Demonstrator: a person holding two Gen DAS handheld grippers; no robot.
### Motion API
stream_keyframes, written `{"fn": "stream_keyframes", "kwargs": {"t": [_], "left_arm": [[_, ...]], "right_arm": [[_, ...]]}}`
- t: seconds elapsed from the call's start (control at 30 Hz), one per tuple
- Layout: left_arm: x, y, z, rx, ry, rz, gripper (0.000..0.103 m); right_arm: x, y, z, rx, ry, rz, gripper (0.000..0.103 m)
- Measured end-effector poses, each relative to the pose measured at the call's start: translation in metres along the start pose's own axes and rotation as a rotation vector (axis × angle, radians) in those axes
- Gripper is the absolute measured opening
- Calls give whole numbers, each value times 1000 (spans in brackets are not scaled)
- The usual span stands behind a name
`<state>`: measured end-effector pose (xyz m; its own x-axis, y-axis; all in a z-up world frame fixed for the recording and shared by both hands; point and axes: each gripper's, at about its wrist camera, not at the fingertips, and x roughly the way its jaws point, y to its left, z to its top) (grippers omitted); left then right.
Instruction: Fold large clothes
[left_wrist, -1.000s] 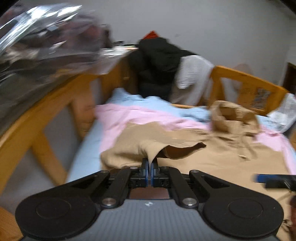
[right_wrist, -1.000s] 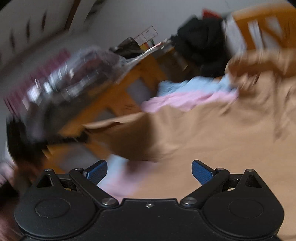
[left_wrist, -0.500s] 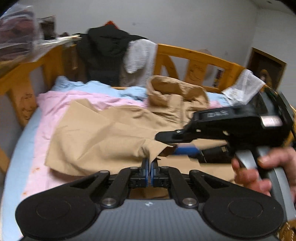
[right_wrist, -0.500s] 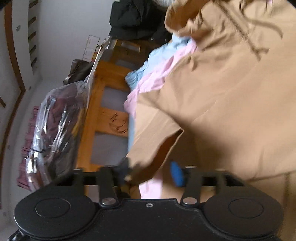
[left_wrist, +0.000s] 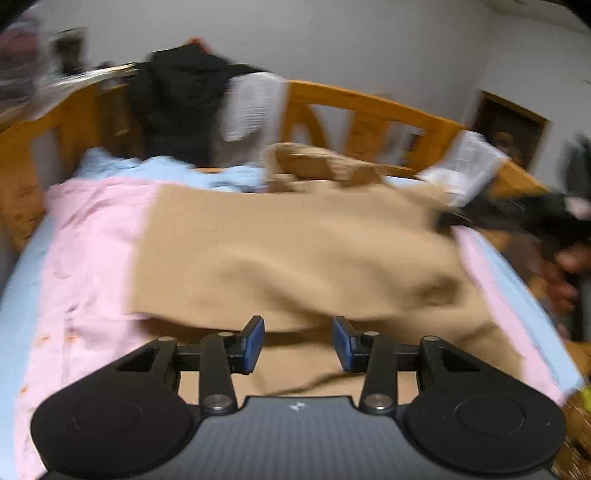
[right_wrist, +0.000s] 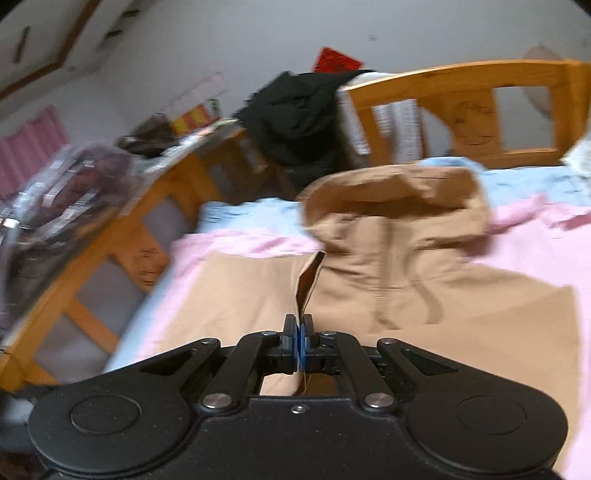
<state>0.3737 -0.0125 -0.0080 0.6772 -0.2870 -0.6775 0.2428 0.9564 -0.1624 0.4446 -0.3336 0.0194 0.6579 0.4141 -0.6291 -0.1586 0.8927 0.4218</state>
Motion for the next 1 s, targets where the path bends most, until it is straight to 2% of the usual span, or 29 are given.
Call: {"fn": "stream_keyframes", "kwargs": {"t": [0.17,0.3,0.43,0.57,0.6,0.7,0.8,0.83,0.9,1.0], "left_arm": [[35,47,4,-90,-33,181,48],[65,86,11,-186,-10,200,48],[99,107,13,-225,32,208,48],[139,115,4,-214,141,263,47],[144,115,1,-205,142,267,47],[139,113,-2,-194,113,272,48],[117,107,-4,-196,50,281,48],[110,103,-4,-187,25,269,49],[105,96,-5,-156,-7,254,53],[121,86,-7,-115,37,260,53]], "right_arm": [[19,-43,-23,39,60,-159,0],[25,-70,-39,71,105,-223,0],[24,-84,-46,72,129,-276,0],[39,-96,-60,55,144,-348,0],[47,-99,-66,35,148,-368,0],[58,-101,-77,-10,150,-429,15],[45,-94,-80,-43,115,-471,30],[38,-89,-79,-66,110,-468,38],[26,-72,-81,-157,107,-441,47],[26,-47,-92,-339,139,-433,49]]}}
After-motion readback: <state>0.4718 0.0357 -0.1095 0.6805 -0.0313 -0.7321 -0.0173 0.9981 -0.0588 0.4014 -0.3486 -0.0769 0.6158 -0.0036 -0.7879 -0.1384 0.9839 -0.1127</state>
